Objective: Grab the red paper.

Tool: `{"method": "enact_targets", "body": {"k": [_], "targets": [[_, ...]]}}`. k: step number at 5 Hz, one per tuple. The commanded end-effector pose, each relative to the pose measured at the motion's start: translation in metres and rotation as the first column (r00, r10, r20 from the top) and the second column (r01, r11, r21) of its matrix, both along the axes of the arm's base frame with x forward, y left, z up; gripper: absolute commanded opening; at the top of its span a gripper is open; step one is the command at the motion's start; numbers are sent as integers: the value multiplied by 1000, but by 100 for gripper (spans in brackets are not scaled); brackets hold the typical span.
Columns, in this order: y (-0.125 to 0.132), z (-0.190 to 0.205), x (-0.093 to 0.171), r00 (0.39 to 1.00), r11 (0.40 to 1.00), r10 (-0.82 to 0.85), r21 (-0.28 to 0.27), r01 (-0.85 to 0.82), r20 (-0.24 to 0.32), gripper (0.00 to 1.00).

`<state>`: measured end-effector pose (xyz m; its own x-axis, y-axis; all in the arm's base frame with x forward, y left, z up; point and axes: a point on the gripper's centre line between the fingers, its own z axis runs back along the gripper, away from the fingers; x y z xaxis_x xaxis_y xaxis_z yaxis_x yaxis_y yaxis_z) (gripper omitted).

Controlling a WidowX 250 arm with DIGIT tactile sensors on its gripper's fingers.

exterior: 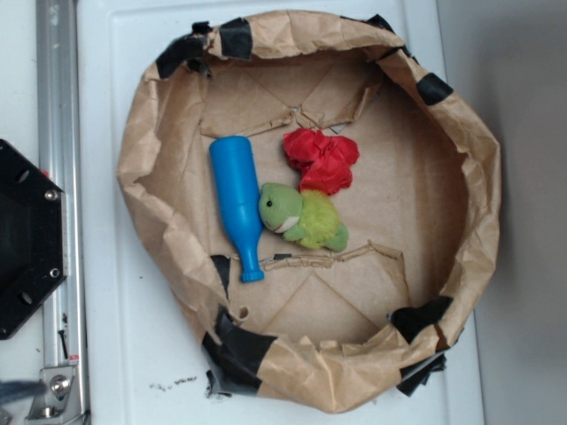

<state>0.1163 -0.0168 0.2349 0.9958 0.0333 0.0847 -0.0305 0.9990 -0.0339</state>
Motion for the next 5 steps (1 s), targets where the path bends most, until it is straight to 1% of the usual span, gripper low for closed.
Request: {"method": "enact_targets", "body": {"k": [1,2,3,4,5], "targets": [[0,0,0,1000,1000,0,0,0,0,100],[25,-48,29,973,976,215,8,-216,83,100],[34,-73,78,916,918,388,-124,-376,102,100],[41,-92,115,897,890,437,-182,-418,74,100],[49,-124,145,886,884,453,-170,-434,93,100]]}}
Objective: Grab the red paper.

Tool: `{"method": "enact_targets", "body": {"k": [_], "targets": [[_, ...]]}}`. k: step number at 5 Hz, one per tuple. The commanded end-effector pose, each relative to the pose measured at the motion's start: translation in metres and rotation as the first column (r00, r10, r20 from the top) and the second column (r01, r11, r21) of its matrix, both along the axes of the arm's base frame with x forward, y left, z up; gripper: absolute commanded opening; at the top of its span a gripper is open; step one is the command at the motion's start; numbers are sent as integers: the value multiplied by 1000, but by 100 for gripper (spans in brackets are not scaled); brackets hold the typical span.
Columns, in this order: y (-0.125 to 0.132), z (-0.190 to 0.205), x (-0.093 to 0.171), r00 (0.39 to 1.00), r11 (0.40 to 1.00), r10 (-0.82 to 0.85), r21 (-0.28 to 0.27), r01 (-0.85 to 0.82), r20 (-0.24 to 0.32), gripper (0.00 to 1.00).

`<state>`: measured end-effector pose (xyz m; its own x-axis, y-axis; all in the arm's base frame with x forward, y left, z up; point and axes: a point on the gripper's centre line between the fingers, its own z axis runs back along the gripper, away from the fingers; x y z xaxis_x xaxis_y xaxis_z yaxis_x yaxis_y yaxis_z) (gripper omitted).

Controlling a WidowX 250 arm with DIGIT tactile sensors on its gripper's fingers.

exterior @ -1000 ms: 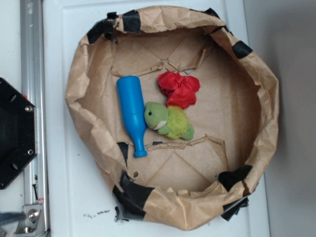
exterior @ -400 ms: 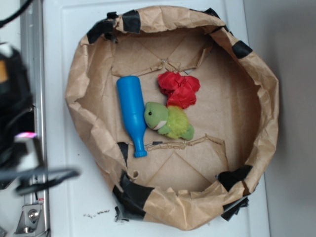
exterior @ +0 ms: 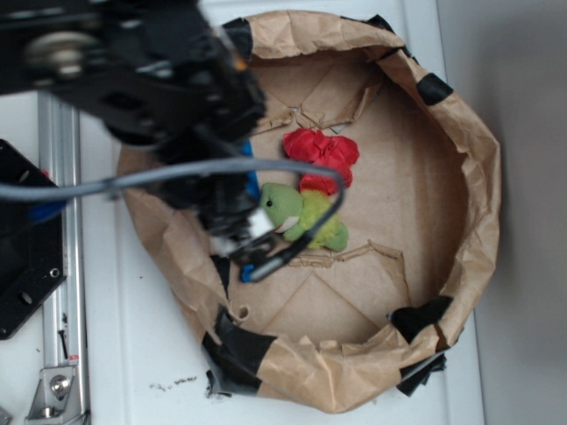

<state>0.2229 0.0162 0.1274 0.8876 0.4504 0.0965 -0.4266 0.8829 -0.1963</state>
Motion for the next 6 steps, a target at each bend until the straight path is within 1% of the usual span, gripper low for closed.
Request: {"method": "enact_targets", "body": {"k": [1,3,4,5,6], "targets": [[18,-48,50,998,999,34,35,-35,51,100],[30,-84,72,1000,992,-30,120,30,-3,100],[29,-94,74,998,989,-55,135,60,-38,27],[23,-86,67,991,983,-113,140,122,-67,0],[12,-49,63,949,946,-229,181,270,-219,0]]}}
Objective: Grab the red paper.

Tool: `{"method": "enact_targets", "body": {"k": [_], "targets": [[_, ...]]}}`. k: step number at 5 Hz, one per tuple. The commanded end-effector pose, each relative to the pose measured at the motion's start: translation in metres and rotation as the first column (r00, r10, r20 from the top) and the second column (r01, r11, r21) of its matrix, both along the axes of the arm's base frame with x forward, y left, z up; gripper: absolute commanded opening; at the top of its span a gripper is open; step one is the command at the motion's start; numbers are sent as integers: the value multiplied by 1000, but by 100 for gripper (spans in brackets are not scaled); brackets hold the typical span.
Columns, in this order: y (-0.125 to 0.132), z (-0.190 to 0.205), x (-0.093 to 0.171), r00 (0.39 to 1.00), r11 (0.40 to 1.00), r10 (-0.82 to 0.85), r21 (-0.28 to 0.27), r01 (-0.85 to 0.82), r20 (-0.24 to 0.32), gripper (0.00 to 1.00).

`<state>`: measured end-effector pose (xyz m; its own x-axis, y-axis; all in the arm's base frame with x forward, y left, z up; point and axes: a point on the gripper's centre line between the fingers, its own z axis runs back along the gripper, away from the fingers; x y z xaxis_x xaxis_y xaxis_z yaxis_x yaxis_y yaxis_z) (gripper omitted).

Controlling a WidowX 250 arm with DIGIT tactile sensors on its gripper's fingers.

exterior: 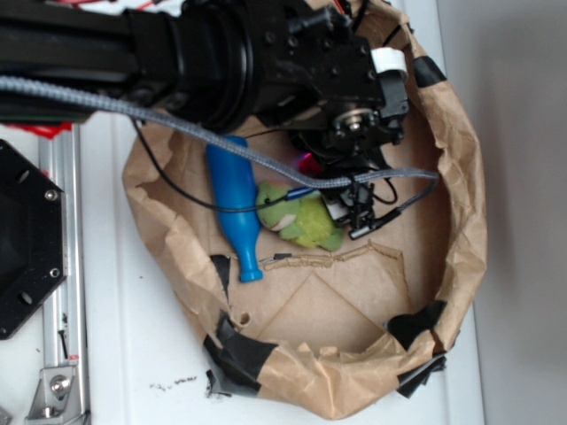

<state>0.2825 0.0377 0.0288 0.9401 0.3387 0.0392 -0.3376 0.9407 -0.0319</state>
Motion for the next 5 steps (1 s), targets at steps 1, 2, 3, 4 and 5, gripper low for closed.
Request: {"method": "enact_targets", "body": {"k": [1,2,3,4,5], "targets": [[-26,100,4,969,966,-244,98,240,35,0],[-33,151,-4,969,979,-198,67,190,150,0],[-43,186,-17,968,987,-135,-59,151,212,0],[-47,186,-21,967,992,-113,-32,123,227,0],[-47,181,-23,979,993,-113,-17,117,168,0]]}}
